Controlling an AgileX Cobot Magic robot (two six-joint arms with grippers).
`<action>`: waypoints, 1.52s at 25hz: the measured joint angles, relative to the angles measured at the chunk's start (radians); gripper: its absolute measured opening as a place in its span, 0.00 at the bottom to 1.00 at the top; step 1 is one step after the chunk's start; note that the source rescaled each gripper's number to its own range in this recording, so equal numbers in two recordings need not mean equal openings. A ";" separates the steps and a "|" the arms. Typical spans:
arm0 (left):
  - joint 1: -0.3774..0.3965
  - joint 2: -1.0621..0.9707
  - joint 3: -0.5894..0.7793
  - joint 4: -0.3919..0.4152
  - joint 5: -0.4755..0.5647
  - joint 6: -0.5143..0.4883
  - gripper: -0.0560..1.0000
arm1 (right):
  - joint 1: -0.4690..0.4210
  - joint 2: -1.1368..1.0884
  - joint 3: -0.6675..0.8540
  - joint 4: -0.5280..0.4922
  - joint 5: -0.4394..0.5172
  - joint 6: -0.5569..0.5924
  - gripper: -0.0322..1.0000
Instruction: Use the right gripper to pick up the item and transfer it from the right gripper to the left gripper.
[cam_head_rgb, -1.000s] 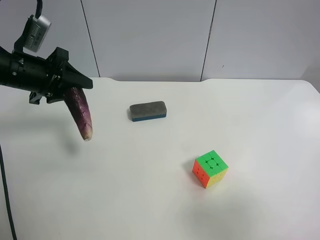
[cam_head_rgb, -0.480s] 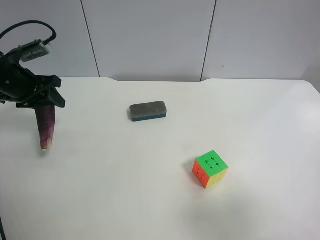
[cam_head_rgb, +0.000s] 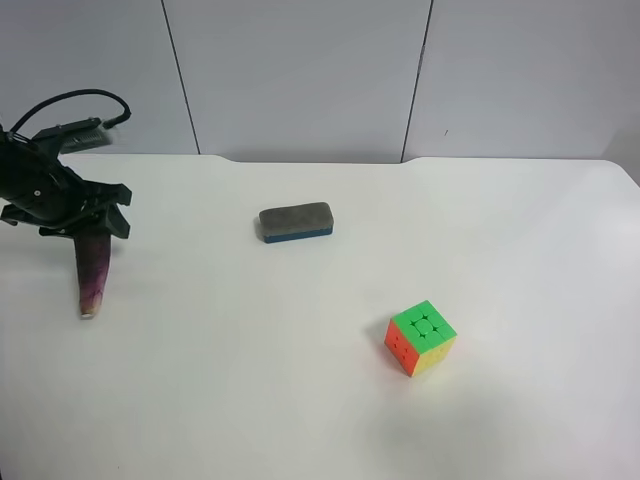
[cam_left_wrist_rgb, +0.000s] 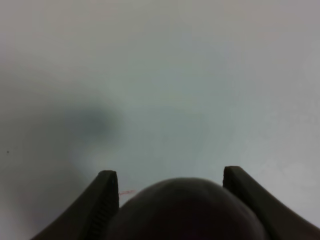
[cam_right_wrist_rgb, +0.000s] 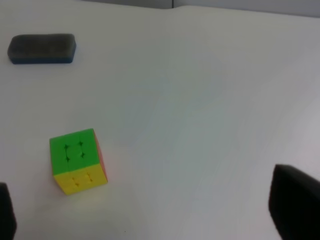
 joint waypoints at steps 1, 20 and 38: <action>0.000 0.009 0.000 0.000 -0.009 0.004 0.06 | 0.000 0.000 0.000 0.000 0.000 0.000 1.00; 0.000 0.028 -0.001 -0.048 -0.045 0.022 0.86 | 0.000 0.000 0.000 0.000 0.000 0.000 1.00; 0.000 0.037 -0.001 -0.053 -0.042 0.022 0.91 | 0.000 0.000 0.000 0.000 0.000 0.000 1.00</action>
